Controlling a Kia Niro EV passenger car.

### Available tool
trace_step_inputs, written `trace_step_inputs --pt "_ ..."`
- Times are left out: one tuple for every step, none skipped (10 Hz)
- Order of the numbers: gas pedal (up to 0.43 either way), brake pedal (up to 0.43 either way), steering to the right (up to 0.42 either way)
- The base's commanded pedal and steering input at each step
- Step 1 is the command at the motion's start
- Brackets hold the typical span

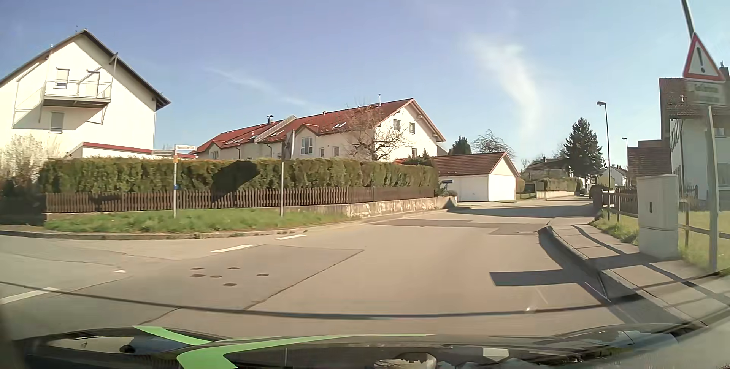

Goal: Follow the waypoints while adhering to traffic rules and regulations

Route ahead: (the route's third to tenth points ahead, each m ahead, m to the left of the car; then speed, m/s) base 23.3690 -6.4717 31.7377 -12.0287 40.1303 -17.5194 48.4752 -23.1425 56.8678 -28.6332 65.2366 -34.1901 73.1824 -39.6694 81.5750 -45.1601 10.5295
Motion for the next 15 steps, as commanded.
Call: trace_step_inputs --pt "0.169 0.0 0.11" --pt "0.169 0.0 0.109" --pt "0.169 0.0 0.109" --pt "0.169 0.0 0.11" --pt "0.169 0.0 0.11" --pt "0.169 0.0 0.11" --pt "0.169 0.0 0.11" --pt "0.169 0.0 0.111" --pt "0.189 0.0 0.11" --pt "0.228 0.0 0.111" --pt "0.24 0.0 0.111" --pt "0.24 0.0 0.111" --pt "0.24 0.0 0.11" --pt "0.24 0.0 0.108" --pt "0.24 0.0 0.106"
